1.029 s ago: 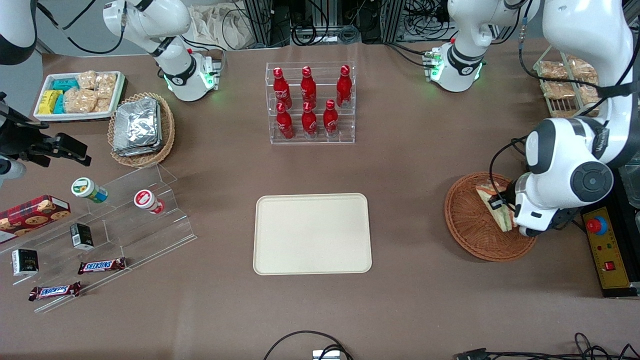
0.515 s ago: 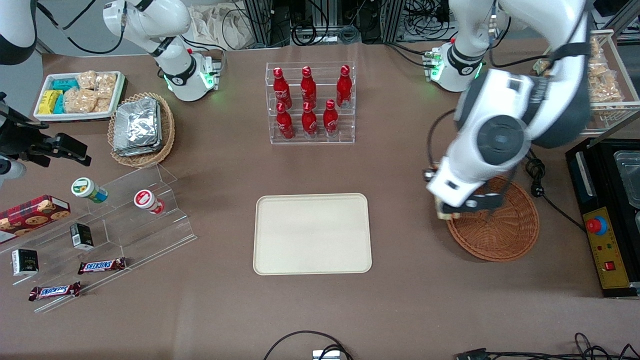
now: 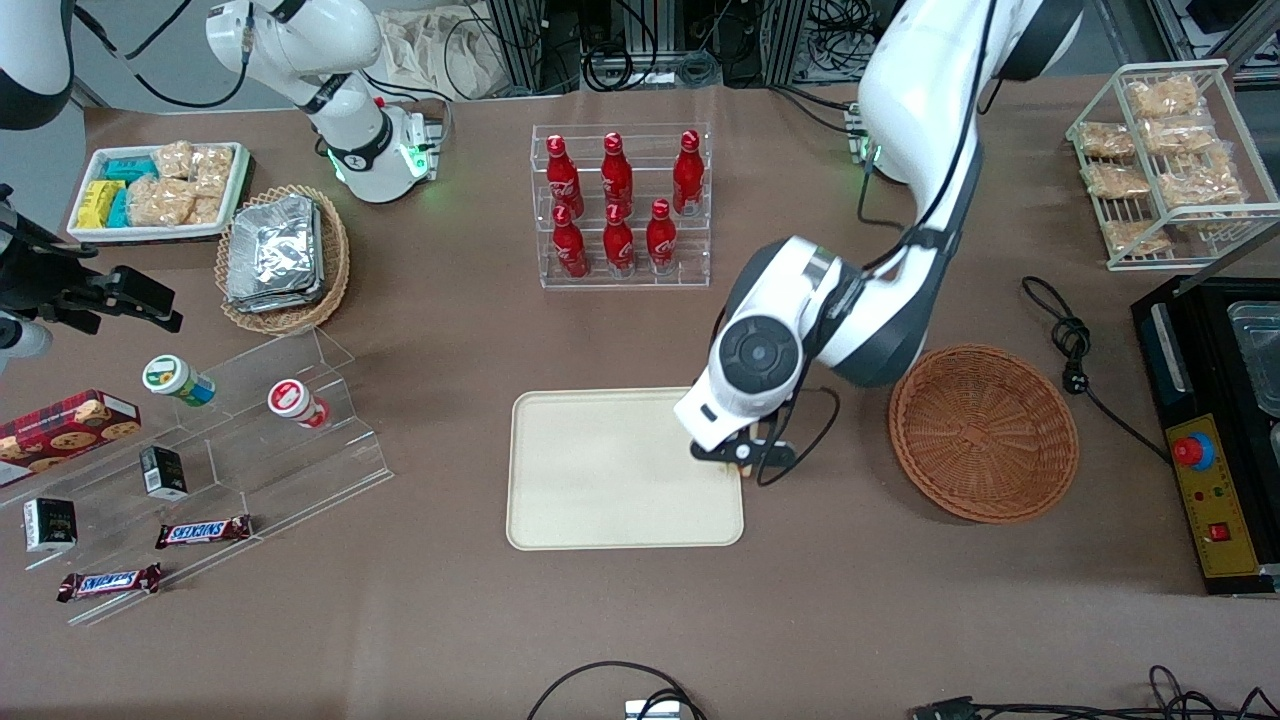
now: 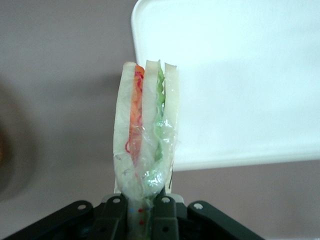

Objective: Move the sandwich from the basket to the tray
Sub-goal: 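Carry the held sandwich with the left gripper over to the beige tray, then lower the sandwich onto the tray, open the left gripper, and withdraw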

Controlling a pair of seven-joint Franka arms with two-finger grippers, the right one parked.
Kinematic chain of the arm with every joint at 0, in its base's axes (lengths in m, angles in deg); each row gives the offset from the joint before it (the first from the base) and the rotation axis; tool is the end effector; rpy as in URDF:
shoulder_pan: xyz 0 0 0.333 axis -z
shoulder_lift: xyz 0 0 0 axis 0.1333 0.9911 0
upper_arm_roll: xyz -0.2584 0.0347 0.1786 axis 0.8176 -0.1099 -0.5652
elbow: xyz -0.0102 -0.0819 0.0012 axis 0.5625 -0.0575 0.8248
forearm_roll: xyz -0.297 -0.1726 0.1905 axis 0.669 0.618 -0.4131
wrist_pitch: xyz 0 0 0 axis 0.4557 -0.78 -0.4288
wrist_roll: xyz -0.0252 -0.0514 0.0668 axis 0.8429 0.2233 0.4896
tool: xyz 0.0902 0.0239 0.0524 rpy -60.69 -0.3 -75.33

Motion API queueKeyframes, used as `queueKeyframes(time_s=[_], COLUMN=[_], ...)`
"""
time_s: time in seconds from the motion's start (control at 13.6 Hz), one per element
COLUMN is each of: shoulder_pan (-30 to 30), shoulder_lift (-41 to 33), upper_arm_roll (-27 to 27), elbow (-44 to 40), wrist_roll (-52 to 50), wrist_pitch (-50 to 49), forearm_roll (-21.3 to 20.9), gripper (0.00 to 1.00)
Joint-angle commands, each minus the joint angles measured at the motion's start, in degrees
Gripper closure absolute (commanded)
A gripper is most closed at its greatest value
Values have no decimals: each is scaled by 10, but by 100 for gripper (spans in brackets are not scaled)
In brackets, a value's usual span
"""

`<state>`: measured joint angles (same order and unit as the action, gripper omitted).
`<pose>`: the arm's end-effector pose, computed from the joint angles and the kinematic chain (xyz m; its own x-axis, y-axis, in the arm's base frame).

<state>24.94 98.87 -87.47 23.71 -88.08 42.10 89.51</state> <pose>0.6081 -0.4103 0.3224 0.9812 -0.0865 -0.1725 -0.0921 -0.9954 -0.0247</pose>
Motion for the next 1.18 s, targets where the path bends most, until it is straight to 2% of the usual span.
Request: queueKeyframes(time_s=[0.0,0.15,0.44,0.51,0.59,0.66,0.88,1.03,1.1], shoulder_pan=[21,21,20,19,19,20,18,9,-2], shoulder_lift=[49,74,80,84,85,82,72,31,-19], upper_arm_roll=[-3,-3,-3,-3,-3,-4,-4,-4,-4], elbow=[-42,-40,-36,-37,-35,-28,-27,-5,45], wrist_roll=[-36,-52,-68,-77,-71,-72,-70,-64,-32], wrist_pitch=[36,87,91,91,91,92,89,77,77], forearm_roll=[5,3,4,3,2,-1,-3,-2,1], gripper=[100,100,100,72,24,0,0,0,0])
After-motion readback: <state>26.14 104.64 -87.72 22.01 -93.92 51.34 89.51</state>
